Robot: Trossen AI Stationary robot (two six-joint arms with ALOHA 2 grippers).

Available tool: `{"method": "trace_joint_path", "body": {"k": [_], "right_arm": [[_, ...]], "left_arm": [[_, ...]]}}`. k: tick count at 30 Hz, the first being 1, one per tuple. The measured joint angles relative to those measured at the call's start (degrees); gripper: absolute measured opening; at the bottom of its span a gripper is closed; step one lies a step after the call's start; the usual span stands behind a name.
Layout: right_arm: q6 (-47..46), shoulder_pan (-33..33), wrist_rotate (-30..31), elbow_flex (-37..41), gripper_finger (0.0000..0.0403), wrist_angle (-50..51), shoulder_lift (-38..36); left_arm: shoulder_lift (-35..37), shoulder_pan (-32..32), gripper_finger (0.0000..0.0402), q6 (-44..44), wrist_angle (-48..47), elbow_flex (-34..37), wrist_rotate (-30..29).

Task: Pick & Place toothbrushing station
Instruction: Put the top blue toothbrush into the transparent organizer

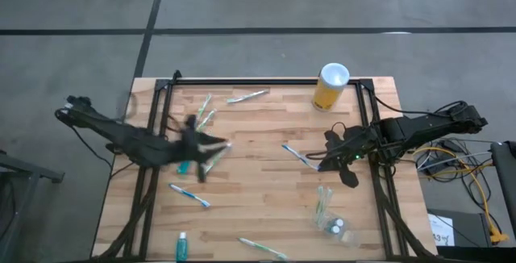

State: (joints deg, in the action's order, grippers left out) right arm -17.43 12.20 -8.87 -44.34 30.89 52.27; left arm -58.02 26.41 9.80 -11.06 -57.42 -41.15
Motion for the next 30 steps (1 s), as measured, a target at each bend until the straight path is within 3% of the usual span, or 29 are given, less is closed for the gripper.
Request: {"method": "trace_joint_path", "body": {"k": [3, 11, 18, 30], "right_arm": [[0.04, -0.01, -0.01, 0.0, 0.0028, 0.0, 0.0], [-0.11, -0.01, -0.01, 0.0, 0.0028, 0.04, -0.02], [0.04, 0.03, -0.03, 0.0, 0.0028, 0.11, 0.0], [0.07, 0.03, -0.03, -0.02, 0.0028, -0.52, 0.0]], "left_arm": [[-5.3, -0.95, 0.0083, -1.03, -0.82, -2.11, 0.13], [-15.79, -1.46, 0.0083, 2.36, 8.85, -7.25, -0.02], [-20.45, -2.32, 0.0083, -2.22, 11.09, -10.07, -0.59], [-26.28, -5.86, 0.0083, 5.79, 17.07, -10.48, -0.15]]}}
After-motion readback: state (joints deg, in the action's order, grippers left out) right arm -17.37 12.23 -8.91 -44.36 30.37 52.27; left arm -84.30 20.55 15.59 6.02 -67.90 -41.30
